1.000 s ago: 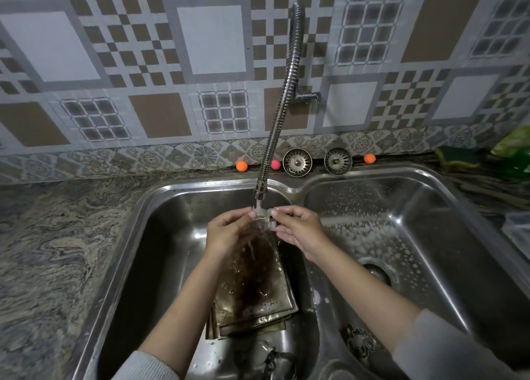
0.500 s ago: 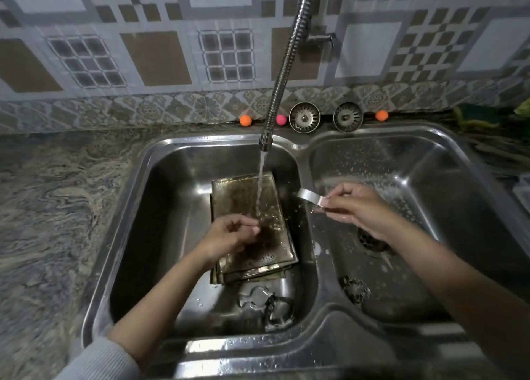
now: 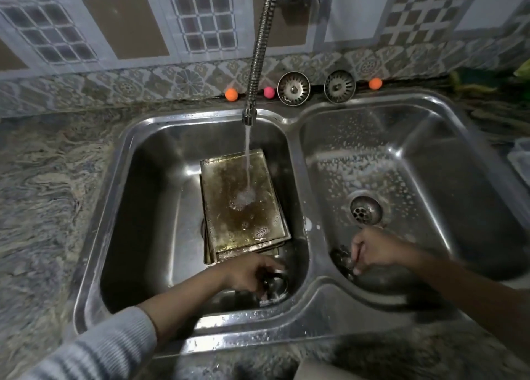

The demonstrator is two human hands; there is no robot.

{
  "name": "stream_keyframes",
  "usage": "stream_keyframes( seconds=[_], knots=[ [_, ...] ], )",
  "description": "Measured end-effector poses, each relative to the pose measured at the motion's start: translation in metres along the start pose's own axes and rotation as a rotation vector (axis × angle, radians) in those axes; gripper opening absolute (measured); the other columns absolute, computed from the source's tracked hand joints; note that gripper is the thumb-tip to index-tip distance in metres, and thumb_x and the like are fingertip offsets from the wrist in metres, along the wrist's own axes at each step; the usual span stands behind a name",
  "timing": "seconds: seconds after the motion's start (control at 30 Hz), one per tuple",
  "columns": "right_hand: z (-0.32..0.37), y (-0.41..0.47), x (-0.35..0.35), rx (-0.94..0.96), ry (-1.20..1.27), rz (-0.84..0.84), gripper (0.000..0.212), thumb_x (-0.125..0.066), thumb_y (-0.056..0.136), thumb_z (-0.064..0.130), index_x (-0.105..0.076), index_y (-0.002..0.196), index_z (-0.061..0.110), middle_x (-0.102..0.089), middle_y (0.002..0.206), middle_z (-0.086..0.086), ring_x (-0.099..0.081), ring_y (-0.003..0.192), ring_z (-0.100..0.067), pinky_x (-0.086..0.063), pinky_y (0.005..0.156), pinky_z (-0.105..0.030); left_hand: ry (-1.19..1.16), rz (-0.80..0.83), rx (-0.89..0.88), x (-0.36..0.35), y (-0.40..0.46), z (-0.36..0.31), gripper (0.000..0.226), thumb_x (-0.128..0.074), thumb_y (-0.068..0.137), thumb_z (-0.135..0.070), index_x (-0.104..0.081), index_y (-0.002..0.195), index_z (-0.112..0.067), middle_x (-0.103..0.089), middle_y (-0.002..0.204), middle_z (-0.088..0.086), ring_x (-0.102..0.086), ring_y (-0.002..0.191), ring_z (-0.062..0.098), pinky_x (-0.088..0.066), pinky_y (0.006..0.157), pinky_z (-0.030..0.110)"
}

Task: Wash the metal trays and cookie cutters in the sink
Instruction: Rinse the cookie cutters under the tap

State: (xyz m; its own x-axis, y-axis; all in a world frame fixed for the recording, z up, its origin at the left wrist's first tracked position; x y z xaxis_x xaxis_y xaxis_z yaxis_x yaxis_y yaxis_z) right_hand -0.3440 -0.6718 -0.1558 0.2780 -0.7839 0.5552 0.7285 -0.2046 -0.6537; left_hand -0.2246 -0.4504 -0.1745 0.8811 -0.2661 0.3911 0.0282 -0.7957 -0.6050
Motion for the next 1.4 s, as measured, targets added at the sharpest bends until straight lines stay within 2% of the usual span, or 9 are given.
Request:
stream_keyframes(
  seconds=[0.13,0.33,0.47,0.6,0.73,0.87,0.97,1.17,1.4],
  knots=[
    [0.0,0.005,0.005,-0.001,0.045,-0.009,0.031,-0.089,0.058,0.007,-0.067,0.077,0.018,-0.066,0.055,0.013,-0.061,0.055,0.004,-0.047,0.057,-0.017,0.124,0.021,-0.015,-0.006,0.005,-0.009,0.072,-0.074,0.071,0.001,-0.049,0.137,-0.015,-0.048,0.142,0.001,-0.05,0.124,0.016,-0.038,0.099,0.017],
    [0.008,-0.008,0.022,0.047,0.178,-0.129,0.031,-0.086,0.066,0.01,-0.066,0.088,0.019,-0.065,0.076,0.008,-0.061,0.057,0.009,-0.047,0.058,-0.01,0.007,-0.104,0.003,0.001,0.006,-0.005,0.056,-0.076,0.073,-0.012,-0.058,0.124,-0.029,-0.063,0.121,-0.003,-0.062,0.107,0.015,-0.049,0.096,0.035],
    [0.028,-0.025,0.044,0.117,0.302,-0.312,0.025,-0.085,0.069,0.018,-0.069,0.088,0.024,-0.073,0.078,0.0,-0.071,0.076,-0.01,-0.057,0.074,-0.028,-0.291,-0.243,-0.034,0.028,-0.003,-0.014,0.063,-0.083,0.066,-0.007,-0.059,0.119,-0.032,-0.061,0.114,-0.01,-0.06,0.103,0.008,-0.045,0.098,0.021],
    [0.088,-0.046,0.063,0.329,0.461,-0.512,0.015,-0.078,0.076,0.01,-0.071,0.085,0.018,-0.072,0.087,0.004,-0.068,0.076,-0.005,-0.053,0.072,-0.016,-0.632,-0.481,-0.148,0.071,-0.021,-0.029,0.059,-0.079,0.071,0.0,-0.059,0.124,-0.015,-0.066,0.114,0.014,-0.066,0.1,0.017,-0.051,0.095,0.031],
    [0.142,-0.044,0.052,0.467,0.586,-0.485,0.017,-0.074,0.079,0.004,-0.072,0.088,0.018,-0.073,0.089,0.002,-0.069,0.079,-0.01,-0.055,0.074,-0.018,-0.852,-0.816,-0.137,0.109,-0.033,-0.034,0.048,-0.078,0.074,-0.008,-0.062,0.117,-0.018,-0.066,0.092,0.001,-0.065,0.083,0.012,-0.052,0.066,0.021],
    [0.171,-0.023,0.037,0.488,0.726,-0.487,0.021,-0.069,0.083,0.001,-0.071,0.095,0.018,-0.072,0.093,-0.002,-0.07,0.079,-0.005,-0.053,0.075,-0.016,-1.045,-1.015,-0.156,0.127,-0.037,-0.036,0.043,-0.079,0.073,-0.013,-0.061,0.112,-0.017,-0.063,0.074,-0.003,-0.064,0.071,0.015,-0.05,0.059,0.025],
    [0.18,-0.005,0.034,0.46,0.872,-0.542,0.021,-0.069,0.084,0.002,-0.072,0.092,0.021,-0.074,0.089,-0.005,-0.072,0.084,-0.018,-0.057,0.081,-0.03,-1.139,-1.057,-0.19,0.135,-0.04,-0.043,0.042,-0.076,0.077,-0.009,-0.059,0.115,-0.012,-0.066,0.072,-0.004,-0.066,0.065,0.011,-0.052,0.055,0.023],
    [0.188,0.018,0.052,0.42,1.007,-0.668,0.021,-0.068,0.084,0.0,-0.072,0.085,0.021,-0.073,0.083,-0.004,-0.073,0.078,-0.02,-0.058,0.08,-0.033,-1.21,-1.164,-0.149,0.152,-0.047,-0.037,0.027,-0.069,0.085,-0.025,-0.063,0.107,-0.011,-0.069,0.088,0.008,-0.067,0.085,0.03,-0.056,0.07,0.036],
    [0.191,0.038,0.069,0.377,1.093,-0.687,0.02,-0.068,0.086,0.004,-0.07,0.084,0.024,-0.073,0.08,-0.004,-0.071,0.073,-0.017,-0.054,0.068,-0.023,-1.245,-1.206,-0.138,0.17,-0.04,-0.04,0.029,-0.073,0.082,-0.021,-0.061,0.105,-0.01,-0.07,0.082,0.0,-0.066,0.079,0.027,-0.057,0.072,0.038]
  ],
)
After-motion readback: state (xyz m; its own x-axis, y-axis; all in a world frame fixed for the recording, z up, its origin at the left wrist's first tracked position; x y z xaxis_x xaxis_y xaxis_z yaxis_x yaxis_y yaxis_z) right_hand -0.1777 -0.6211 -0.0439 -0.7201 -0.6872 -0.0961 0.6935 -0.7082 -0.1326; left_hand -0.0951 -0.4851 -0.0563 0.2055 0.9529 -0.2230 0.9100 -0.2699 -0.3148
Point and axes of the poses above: each hand's wrist, its own y-axis towards the middle knuckle, its own x-axis out of the back of the hand, z = x × y, the point moved 8 cm from there along y, towards the middle knuckle
